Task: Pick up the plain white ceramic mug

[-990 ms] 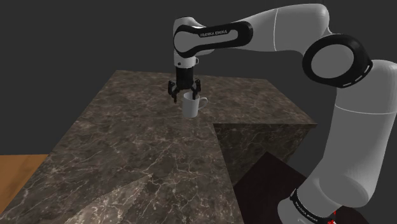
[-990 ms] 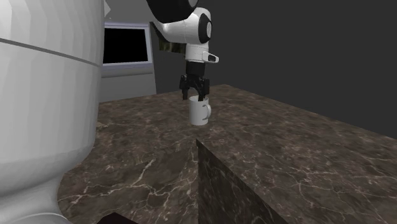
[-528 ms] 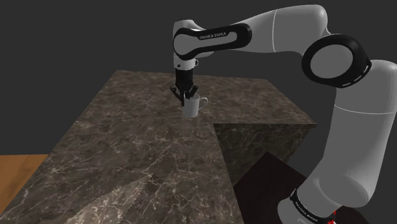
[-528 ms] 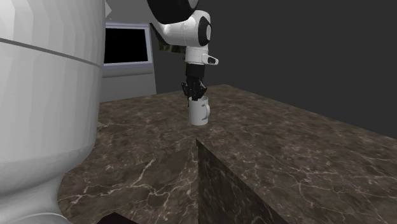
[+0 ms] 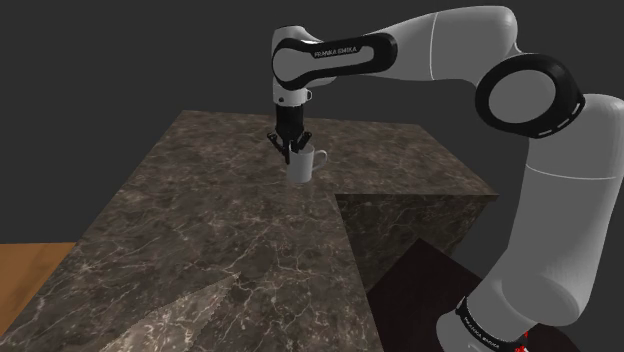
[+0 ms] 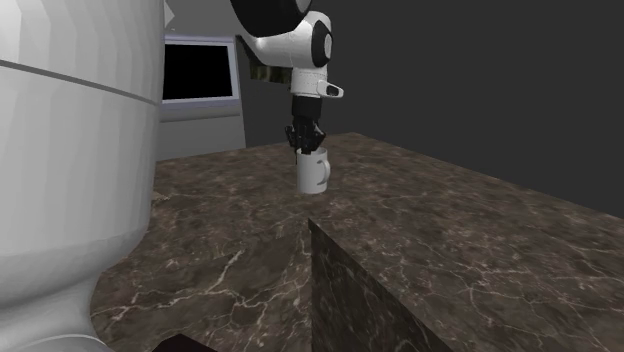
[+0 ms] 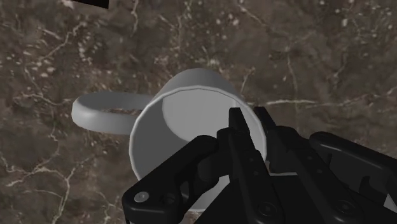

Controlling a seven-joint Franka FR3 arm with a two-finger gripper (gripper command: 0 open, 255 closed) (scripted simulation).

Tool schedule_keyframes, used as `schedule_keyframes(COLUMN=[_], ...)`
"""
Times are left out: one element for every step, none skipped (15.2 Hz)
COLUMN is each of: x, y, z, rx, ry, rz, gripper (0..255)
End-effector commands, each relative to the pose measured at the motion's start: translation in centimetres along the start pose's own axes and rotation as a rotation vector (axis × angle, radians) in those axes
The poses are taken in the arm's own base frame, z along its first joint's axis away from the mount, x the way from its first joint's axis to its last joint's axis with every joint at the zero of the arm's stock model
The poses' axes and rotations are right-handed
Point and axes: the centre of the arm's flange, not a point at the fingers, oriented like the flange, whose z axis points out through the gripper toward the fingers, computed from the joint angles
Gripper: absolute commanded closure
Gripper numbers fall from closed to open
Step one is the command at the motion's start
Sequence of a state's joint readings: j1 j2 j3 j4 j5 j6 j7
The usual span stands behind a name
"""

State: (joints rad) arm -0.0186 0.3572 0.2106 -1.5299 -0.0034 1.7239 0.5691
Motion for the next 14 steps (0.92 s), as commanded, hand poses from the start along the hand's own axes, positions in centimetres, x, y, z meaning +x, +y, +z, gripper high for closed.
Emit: schedule_keyframes(x=[-0.2, -0.3, -0.3, -0.4, -0.5, -0.6, -0.7, -0.8, -0.9, -1.0, -1.1, -1.1, -1.2, -1.2], y=[0.1, 0.1, 0.1, 0.1, 0.1, 0.1, 0.1, 0.1, 0.2, 0.2, 0.2, 0.2, 0.2, 0.2], z=[-1.0, -1.5, -2.0, -2.6, -3.1, -3.6, -4.1, -4.6, -5.2, -5.7, -6.2, -6.7, -6.8, -6.8], rx=[0.0, 0.0, 0.0, 0.0, 0.0, 0.0, 0.0, 0.0, 0.0, 0.0, 0.0, 0.0, 0.0, 0.0], ry=[0.0, 0.0, 0.0, 0.0, 0.0, 0.0, 0.0, 0.0, 0.0, 0.0, 0.0, 0.0, 0.0, 0.0], rz=[0.0, 0.0, 0.0, 0.0, 0.0, 0.0, 0.0, 0.0, 0.0, 0.0, 0.0, 0.0, 0.0, 0.0], gripper=[255, 255, 255, 255, 255, 255, 255, 255, 255, 255, 255, 255, 255, 255])
